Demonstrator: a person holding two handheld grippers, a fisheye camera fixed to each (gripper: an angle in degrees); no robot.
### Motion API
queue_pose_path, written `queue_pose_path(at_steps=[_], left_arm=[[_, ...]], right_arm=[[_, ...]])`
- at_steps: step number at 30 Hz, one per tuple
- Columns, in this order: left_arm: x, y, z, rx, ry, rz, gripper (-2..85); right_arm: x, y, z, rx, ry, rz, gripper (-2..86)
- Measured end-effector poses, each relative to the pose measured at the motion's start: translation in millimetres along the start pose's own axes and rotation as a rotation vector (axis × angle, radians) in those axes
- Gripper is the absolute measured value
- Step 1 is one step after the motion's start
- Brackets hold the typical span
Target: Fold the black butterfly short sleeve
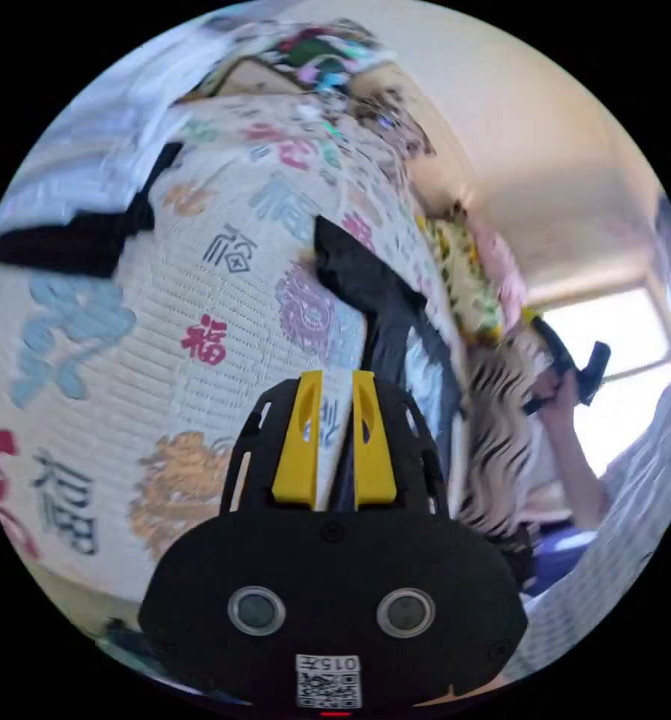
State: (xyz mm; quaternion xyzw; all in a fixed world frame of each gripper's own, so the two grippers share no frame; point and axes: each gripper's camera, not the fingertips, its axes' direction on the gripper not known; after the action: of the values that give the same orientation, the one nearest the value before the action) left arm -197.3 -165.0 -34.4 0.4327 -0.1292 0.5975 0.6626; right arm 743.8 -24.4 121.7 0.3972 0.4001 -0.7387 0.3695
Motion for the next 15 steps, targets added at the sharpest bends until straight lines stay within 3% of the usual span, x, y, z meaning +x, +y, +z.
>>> queue_pose_path(at_steps=[3,5,6,9,11,15], left_arm=[[97,30,-9,0.017,-0.377,0.318,5.1],[131,48,4,0.088,-0.502,0.354,2.0],[137,55,23,0.089,-0.506,0.317,0.8],[127,55,92,-0.195,-0.291,0.171,-0.4],[133,69,108,-0.122,-0.354,0.144,-0.4],[132,105,144,-0.23,-0.509,0.028,0.8]], right_arm=[[-18,55,-65,0.021,0.25,-0.002,-0.6],[-23,81,-84,0.027,0.391,0.024,-0.6],[-18,95,-89,0.002,0.404,0.066,-0.5],[7,126,-86,-0.193,0.299,0.125,-0.3],[23,151,-91,-0.246,0.324,0.166,0.0],[75,225,-118,-0.442,0.373,0.346,3.8]])
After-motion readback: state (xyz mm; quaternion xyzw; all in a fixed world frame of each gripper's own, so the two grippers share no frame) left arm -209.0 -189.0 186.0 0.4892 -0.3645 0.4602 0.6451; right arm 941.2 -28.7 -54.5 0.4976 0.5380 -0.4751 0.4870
